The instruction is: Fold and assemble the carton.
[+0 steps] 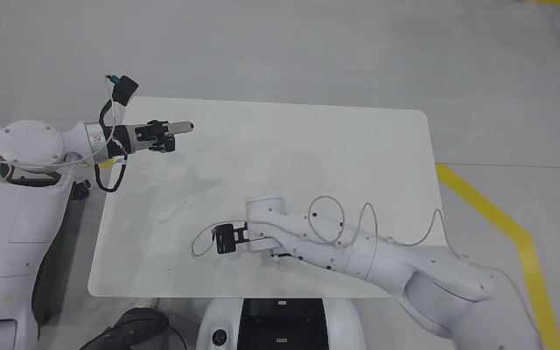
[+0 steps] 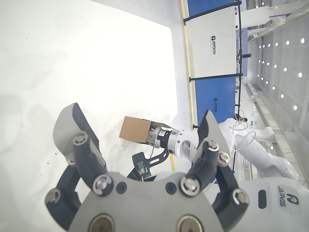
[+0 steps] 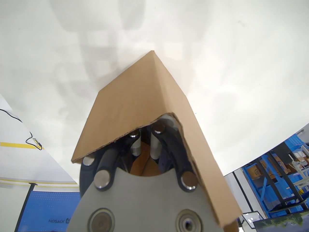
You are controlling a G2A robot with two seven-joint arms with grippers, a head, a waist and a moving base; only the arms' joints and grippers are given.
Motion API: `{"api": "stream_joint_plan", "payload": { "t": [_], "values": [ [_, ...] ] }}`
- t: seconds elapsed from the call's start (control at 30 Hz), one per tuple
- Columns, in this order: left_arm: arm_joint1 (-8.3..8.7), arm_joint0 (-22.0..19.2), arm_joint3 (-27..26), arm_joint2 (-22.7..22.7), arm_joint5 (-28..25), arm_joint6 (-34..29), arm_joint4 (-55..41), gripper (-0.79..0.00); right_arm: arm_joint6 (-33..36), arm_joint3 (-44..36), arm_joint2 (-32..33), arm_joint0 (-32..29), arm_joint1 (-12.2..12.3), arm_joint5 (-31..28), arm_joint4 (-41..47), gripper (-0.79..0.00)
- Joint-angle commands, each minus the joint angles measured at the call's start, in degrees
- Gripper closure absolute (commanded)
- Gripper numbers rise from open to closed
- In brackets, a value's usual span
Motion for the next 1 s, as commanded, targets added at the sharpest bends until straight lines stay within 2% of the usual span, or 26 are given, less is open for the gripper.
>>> {"api": "stream_joint_plan", "payload": {
  "t": [0.0, 0.3, 0.43, 0.77, 0.97],
  "values": [
    [0.0, 0.0, 0.0, 0.0, 0.0, 0.0, 0.0, -0.785, -0.12, 0.14, 0.0, -0.16, 0.0, -0.12, 0.06, 0.0],
    [0.0, 0.0, 0.0, 0.0, 0.0, 0.0, 0.0, -0.785, -0.61, 0.68, 0.0, -0.72, -0.24, -0.61, -0.58, 0.0],
    [0.0, 0.0, 0.0, 0.0, 0.0, 0.0, 0.0, -0.785, 0.31, -1.56, 0.0, 0.18, -0.16, 0.32, -0.68, 0.0],
    [0.0, 0.0, 0.0, 0.0, 0.0, 0.0, 0.0, -0.785, 4.11, -9.99, 0.0, 2.59, 1.67, 4.11, -1.39, 0.0],
    [0.0, 0.0, 0.0, 0.0, 0.0, 0.0, 0.0, -0.785, 4.51, -11.32, 0.0, 3.49, 2.75, 4.52, -1.51, 0.0]
  ]
}}
